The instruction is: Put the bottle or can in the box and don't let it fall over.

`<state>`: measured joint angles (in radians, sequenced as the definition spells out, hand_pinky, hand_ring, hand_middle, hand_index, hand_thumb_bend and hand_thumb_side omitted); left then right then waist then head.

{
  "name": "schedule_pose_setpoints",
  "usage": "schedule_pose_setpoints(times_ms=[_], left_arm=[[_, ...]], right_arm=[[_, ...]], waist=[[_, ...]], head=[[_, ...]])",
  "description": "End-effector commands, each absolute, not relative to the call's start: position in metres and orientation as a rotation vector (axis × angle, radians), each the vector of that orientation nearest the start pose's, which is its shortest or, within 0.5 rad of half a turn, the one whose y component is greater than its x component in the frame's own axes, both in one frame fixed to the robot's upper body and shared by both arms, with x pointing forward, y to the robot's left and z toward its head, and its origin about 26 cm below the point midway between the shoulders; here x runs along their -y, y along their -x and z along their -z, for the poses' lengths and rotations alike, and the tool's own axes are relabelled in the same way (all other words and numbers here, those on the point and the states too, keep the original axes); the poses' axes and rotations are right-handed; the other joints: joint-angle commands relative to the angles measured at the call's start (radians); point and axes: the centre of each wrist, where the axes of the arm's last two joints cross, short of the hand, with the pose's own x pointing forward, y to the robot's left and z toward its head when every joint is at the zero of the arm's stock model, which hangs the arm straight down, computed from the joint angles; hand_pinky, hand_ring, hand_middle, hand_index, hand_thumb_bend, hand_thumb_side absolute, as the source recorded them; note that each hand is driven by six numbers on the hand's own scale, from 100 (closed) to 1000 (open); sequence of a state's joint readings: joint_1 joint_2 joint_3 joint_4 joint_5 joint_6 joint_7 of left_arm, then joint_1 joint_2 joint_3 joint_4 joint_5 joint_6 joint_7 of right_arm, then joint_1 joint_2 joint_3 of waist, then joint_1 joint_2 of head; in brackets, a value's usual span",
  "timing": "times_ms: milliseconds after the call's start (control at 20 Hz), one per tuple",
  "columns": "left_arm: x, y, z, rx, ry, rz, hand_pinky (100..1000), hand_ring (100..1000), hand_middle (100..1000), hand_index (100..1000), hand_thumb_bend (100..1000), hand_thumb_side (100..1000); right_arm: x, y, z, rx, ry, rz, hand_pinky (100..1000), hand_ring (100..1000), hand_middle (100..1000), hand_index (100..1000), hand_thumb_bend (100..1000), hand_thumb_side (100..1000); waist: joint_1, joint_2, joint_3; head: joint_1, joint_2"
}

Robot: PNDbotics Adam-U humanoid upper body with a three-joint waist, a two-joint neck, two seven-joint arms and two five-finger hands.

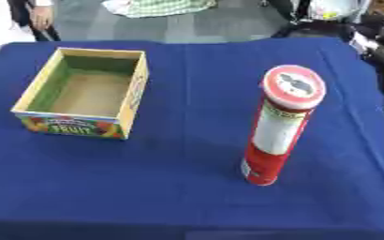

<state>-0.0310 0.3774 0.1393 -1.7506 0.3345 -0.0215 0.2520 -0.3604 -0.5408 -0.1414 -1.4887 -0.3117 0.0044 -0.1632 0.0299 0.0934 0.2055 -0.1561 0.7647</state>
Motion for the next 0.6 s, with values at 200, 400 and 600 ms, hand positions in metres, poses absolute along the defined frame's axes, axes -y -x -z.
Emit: schedule_pose_setpoints(times_ms=[200,400,600], left_arm=[[-0.3589,-0.2792,-0.0952,1.855,-0.29,-0.218,707,1000,911,841,501,881],[-0.3589,-0.2792,-0.095,1.854,-0.29,-0.217,707,1000,911,842,502,882],[-0.3593,-0.2788,-0.0946,1.853,-0.292,-0.217,707,1000,911,842,501,882]], right_arm=[[0.3922,-0.3529,-0.1667,1.937,0.369,0.041,794,874,1000,759,676,327],[0.395,-0.352,-0.1664,1.931,0.376,0.036,794,875,1000,760,680,322],[0.4005,-0.3492,-0.1652,1.923,0.379,0.02,796,880,1000,764,686,319]], waist=[[0.0,-0.013,0.0],[0.0,-0.012,-0.002],[0.0,-0.011,-0.004]], head=[[-0.001,0.005],[-0.002,0.005],[0.0,0.005]])
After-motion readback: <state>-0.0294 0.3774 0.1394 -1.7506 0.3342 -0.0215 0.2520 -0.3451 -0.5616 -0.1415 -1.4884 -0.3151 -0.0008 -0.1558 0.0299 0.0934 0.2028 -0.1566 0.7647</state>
